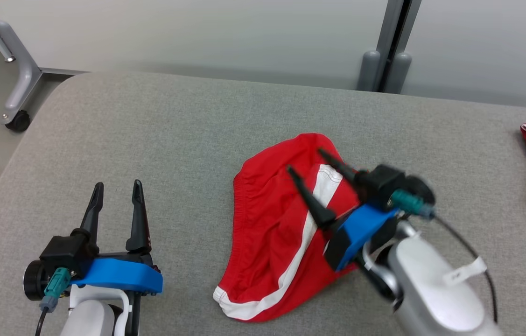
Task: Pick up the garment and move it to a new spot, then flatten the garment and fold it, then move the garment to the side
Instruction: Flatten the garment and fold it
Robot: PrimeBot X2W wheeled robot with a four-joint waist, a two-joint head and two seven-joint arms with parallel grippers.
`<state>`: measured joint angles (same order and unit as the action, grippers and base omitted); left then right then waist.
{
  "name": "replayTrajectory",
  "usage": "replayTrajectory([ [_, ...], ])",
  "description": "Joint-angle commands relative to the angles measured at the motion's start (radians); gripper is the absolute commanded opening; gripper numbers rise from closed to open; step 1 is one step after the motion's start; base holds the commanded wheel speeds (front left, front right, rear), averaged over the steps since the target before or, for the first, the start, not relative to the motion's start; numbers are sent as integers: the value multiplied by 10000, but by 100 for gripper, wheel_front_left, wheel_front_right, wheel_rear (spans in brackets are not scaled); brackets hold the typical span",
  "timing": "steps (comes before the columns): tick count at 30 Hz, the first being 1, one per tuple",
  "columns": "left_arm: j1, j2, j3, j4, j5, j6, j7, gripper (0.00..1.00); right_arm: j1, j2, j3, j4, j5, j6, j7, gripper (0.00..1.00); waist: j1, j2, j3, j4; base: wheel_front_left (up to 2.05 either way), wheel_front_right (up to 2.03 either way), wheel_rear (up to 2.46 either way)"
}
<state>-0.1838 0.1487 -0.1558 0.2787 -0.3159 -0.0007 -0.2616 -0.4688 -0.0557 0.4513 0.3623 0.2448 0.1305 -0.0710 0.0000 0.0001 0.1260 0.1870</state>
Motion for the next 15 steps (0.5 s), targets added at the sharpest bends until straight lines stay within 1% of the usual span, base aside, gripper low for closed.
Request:
replayTrajectory([
  [1, 37, -33, 18, -40, 61, -57, -46, 100, -231, -109, -285, -84, -165, 6, 278, 100, 0, -1, 52, 24, 0, 0, 0],
  [5, -38, -98, 33, -54, 104, -83, -46, 100, -714, -246, -945, -103, -525, 6, 1229, 100, 0, -1, 199, 118, 0, 0, 0],
  [8, -116, -162, 32, -47, 97, -98, -46, 100, -946, -309, -1199, 132, -638, 6, 1821, 100, 0, -1, 334, 236, 0, 0, 0],
  [13, -287, -295, 43, -5, 136, -170, -46, 100, -1102, -396, -1416, 1003, -860, 6, 2620, 100, 0, -1, 577, 479, 0, 0, 0],
  [15, -351, -369, 40, 20, 156, -222, -46, 100, -1162, -394, -1530, 1382, -883, 6, 2775, 100, 0, -1, 678, 589, 0, 0, 0],
])
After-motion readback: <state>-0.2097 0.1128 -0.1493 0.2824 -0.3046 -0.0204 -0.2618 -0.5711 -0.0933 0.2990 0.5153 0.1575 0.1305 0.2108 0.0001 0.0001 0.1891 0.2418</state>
